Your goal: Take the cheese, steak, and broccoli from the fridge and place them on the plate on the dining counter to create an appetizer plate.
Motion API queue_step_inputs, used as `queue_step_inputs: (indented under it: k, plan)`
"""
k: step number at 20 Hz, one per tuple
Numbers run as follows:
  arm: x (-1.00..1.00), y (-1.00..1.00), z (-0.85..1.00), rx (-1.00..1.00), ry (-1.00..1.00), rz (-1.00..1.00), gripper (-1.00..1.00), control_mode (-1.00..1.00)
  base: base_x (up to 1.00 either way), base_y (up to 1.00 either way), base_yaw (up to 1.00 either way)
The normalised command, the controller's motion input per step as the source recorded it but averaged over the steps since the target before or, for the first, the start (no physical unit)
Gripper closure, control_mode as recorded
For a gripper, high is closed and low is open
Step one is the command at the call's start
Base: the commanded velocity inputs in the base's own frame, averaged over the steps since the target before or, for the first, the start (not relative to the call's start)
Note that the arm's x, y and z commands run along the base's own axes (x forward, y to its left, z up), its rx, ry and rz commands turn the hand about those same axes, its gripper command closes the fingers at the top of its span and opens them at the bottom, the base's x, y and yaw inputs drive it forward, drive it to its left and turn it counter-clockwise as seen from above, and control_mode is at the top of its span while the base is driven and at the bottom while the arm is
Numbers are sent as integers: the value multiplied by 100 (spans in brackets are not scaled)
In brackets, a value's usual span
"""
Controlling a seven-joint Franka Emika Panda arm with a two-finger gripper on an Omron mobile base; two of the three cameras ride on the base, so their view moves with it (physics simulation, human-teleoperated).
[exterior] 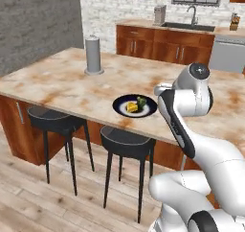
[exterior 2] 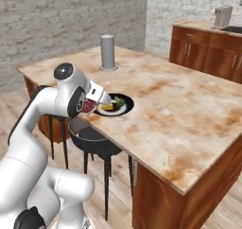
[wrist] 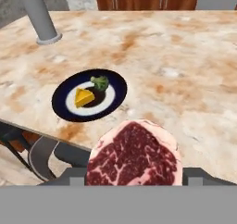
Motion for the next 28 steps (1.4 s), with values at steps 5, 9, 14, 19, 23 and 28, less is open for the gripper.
queue_step_inputs:
  k: [5, 9, 14, 19, 23, 28]
  plan:
    - [0, 0, 0, 0, 0, 0, 100, 100, 44, 99, -49]
    - [0, 0, 0, 0, 0, 0, 100, 100, 24, 83, -47]
    - [11, 19, -5, 0, 7, -15, 100, -100, 12, 42, -27]
    - [37, 39, -34, 0, 16, -27, 100, -100, 0, 0, 0]
    - [62, 16, -47, 0, 17, -24, 100, -100, 0, 0, 0]
    - [60, 0, -47, 0, 13, -21, 100, -100, 0, 0, 0]
